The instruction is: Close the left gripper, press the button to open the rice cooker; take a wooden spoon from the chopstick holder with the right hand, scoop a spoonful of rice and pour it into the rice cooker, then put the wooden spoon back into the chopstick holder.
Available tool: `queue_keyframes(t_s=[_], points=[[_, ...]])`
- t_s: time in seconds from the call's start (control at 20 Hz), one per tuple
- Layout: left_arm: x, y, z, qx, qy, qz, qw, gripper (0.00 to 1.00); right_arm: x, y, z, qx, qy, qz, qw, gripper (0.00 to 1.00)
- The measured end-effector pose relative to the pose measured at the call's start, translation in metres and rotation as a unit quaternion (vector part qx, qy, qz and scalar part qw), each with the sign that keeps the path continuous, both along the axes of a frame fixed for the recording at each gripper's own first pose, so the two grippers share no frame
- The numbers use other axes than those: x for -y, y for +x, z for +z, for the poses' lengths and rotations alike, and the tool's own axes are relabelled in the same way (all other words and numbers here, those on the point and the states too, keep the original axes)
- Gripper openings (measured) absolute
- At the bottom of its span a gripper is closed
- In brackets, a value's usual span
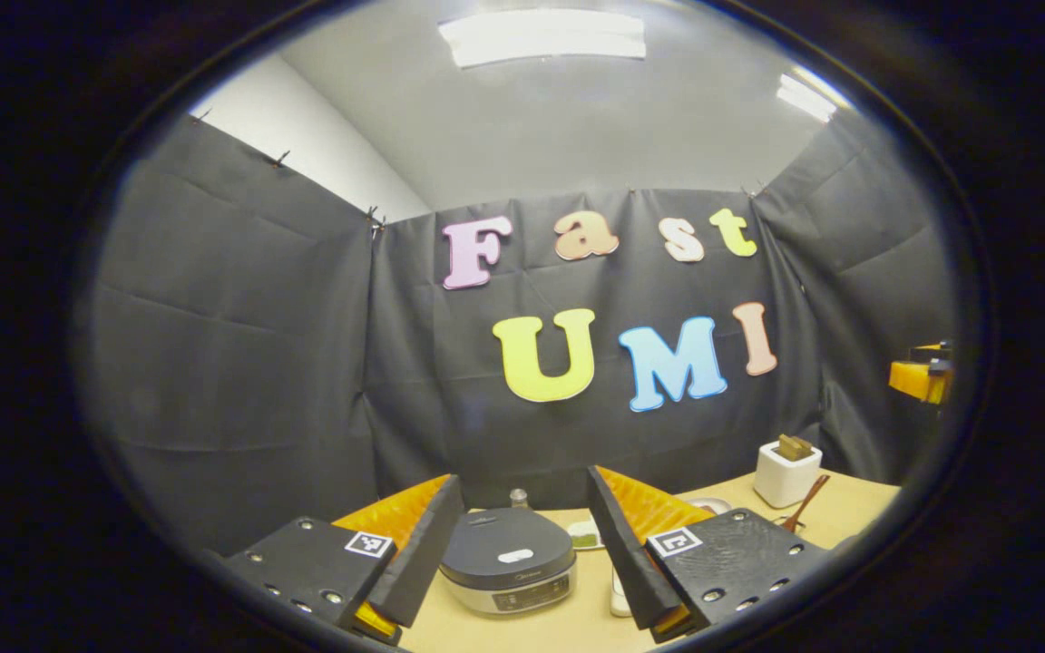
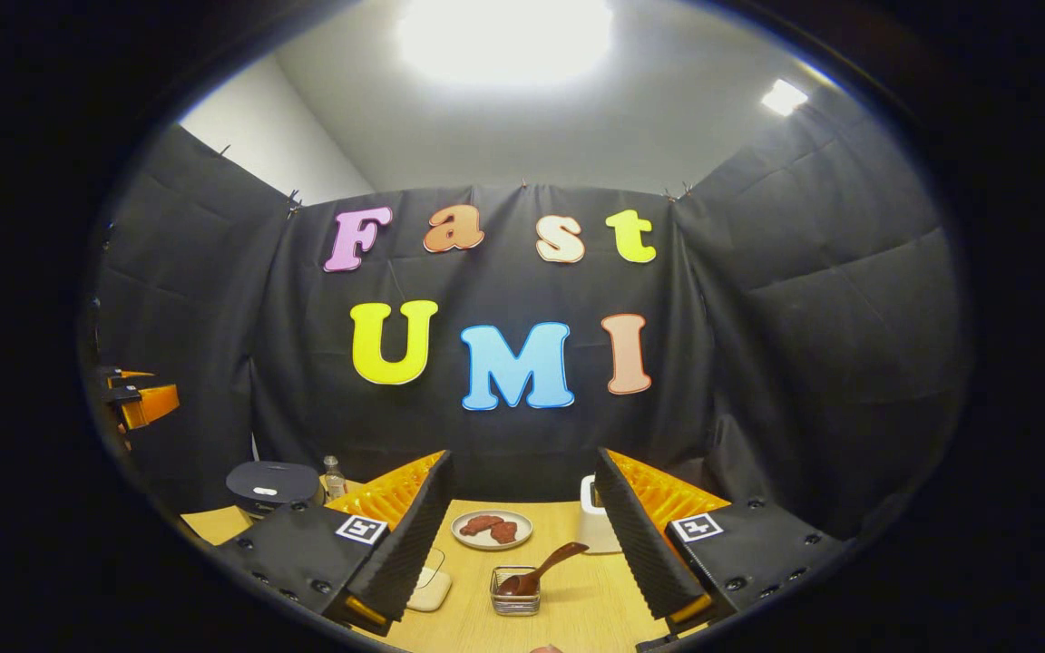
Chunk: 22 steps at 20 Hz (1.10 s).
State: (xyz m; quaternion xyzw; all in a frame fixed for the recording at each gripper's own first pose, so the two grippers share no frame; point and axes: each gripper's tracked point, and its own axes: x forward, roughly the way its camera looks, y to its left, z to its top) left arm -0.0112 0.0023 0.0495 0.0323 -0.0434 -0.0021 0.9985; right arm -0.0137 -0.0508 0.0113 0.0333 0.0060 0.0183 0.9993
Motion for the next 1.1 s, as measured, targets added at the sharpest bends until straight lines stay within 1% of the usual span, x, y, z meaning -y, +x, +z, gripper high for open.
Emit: queue_keyframes(t_s=[0.35,0.7,0.9,1.1], points=[[-0.004,-0.019,0.013,0.007,-0.006,-0.011,1.0,0.86,0.003,-0.015,0.013,0.008,-0.005,-0.01,1.0,0.98],[-0.009,-0.018,0.013,0.006,-0.013,-0.013,1.0,0.87,-0.001,-0.02,0.017,0.008,-0.01,-0.011,1.0,0.98],[-0.012,-0.018,0.014,0.005,-0.011,-0.011,1.0,0.85,-0.005,-0.02,0.019,0.009,-0.013,-0.009,1.0,0.98],[-0.017,-0.017,0.016,0.007,-0.011,-0.008,1.0,0.85,-0.009,-0.017,0.018,0.009,-0.016,-0.008,1.0,0.98]])
